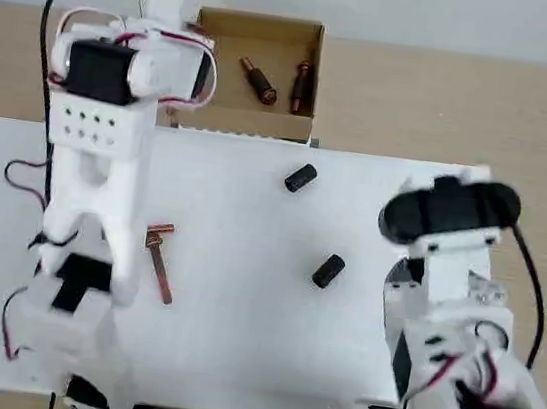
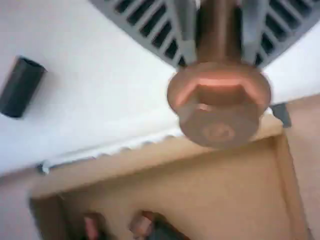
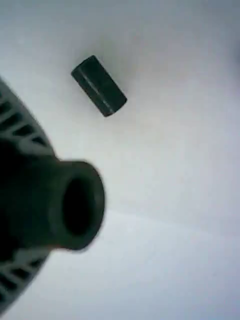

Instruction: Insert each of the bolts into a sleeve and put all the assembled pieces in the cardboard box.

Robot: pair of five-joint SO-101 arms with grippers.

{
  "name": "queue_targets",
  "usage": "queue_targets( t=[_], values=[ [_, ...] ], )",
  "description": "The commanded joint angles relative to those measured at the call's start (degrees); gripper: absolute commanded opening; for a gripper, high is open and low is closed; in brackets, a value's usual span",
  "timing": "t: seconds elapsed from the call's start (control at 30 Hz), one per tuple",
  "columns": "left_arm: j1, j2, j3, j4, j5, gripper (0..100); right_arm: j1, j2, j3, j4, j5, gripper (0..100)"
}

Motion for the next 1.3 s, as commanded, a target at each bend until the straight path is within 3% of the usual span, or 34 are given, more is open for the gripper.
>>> queue_targets(
  t=[0.0,0.17,0.33,0.63,0.83,1.13,1.27],
  values=[
    [3.6,-14.2,11.3,0.6,0.4,0,0.3,-3.1,2.2,-0.2,1.2,0.3],
    [6.2,-27.9,30.9,-1.6,1.1,0,0.2,-7.4,7.3,-1.4,0.7,0.3],
    [3.5,-40.0,47.8,-9.7,6.3,0,0.0,-13.1,13.9,-6.6,0.6,0.2],
    [2.0,-59.9,73.4,-24.4,7.4,0,0.0,-28.5,31.9,-19.0,0.6,0.2],
    [2.5,-72.4,87.6,-32.4,9.8,0,-0.4,-37.9,42.5,-23.3,-5.2,0.2],
    [2.5,-89.3,105.7,-38.2,22.2,0,-13.6,-37.2,47.4,-24.0,-5.5,0.2],
    [2.5,-98.0,113.7,-41.8,26.1,0,-18.8,-37.2,51.0,-30.4,-5.5,0.2]
  ],
)
